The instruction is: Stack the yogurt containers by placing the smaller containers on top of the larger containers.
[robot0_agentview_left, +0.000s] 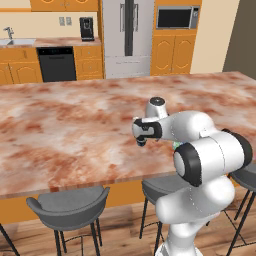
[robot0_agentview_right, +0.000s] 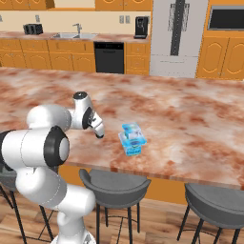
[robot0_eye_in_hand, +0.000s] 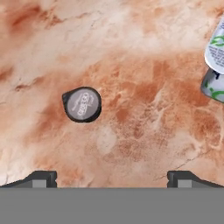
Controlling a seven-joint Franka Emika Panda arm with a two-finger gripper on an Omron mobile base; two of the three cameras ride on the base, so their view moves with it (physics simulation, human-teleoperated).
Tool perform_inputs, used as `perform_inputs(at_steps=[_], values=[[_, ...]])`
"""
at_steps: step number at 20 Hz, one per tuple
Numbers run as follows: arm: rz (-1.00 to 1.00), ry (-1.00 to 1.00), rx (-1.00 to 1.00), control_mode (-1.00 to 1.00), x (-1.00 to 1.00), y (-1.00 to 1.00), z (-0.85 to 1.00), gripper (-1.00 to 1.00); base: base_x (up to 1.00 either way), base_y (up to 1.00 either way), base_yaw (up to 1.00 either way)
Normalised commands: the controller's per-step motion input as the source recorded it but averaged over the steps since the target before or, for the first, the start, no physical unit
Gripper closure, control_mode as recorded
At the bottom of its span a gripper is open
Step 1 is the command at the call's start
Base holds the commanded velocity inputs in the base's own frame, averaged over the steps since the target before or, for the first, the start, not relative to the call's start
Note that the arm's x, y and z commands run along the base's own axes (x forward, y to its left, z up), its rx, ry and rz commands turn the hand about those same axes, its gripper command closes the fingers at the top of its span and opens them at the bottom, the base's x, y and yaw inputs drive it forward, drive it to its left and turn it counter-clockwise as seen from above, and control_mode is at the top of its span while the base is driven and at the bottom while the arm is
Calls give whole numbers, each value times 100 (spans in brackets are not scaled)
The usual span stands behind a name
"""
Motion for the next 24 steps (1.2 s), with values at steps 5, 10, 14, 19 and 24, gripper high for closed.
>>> perform_inputs(at_steps=[5,10,14,19,24], values=[[-2,0,0,-100,14,0,-14,-100,0,0,0],[-2,0,0,-100,18,0,-15,-100,0,0,0],[-2,0,0,-100,21,0,-14,-100,0,0,0],[-2,0,0,-100,20,0,-13,-100,0,0,0],[-2,0,0,-100,19,0,-11,-100,0,0,0]])
